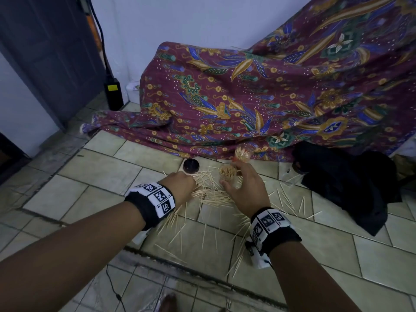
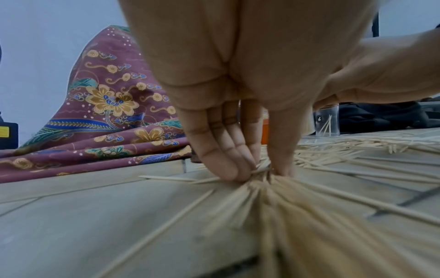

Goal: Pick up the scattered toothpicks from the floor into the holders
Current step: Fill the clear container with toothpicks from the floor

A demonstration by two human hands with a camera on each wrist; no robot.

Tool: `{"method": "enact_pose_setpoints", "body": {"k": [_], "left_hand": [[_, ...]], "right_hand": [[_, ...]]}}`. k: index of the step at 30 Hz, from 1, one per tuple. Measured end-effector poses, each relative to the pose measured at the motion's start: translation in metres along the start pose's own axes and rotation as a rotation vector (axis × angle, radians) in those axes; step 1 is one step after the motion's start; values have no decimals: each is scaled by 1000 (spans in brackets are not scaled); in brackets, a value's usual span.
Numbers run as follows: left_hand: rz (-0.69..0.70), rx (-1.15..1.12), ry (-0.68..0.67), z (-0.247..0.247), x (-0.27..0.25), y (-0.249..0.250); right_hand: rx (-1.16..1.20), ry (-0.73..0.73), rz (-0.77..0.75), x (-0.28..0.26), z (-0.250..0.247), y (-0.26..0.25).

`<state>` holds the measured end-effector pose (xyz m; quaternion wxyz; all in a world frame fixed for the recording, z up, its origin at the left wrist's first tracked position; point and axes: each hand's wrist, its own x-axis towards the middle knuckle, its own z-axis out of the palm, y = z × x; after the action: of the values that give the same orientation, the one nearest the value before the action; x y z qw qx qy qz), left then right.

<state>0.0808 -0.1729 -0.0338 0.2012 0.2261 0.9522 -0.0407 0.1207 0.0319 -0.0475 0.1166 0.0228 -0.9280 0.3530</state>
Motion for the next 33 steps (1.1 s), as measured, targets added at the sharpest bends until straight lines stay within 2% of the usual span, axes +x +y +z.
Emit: {"method": "enact_pose_setpoints", "body": {"k": [17,22,27,33], "left_hand": [[89,105,105,-6,-6,7],[134,83,93,-27,-5,1],[169,-99,101,-54,-1,-10],[266,-102,111,-90,4,-13]], "right_hand": [[-2,-2,1,1,3,2],[-10,7,22,0,2,3],[5,9,21,1,1,3],[37,16,33,3,-1,5]]}}
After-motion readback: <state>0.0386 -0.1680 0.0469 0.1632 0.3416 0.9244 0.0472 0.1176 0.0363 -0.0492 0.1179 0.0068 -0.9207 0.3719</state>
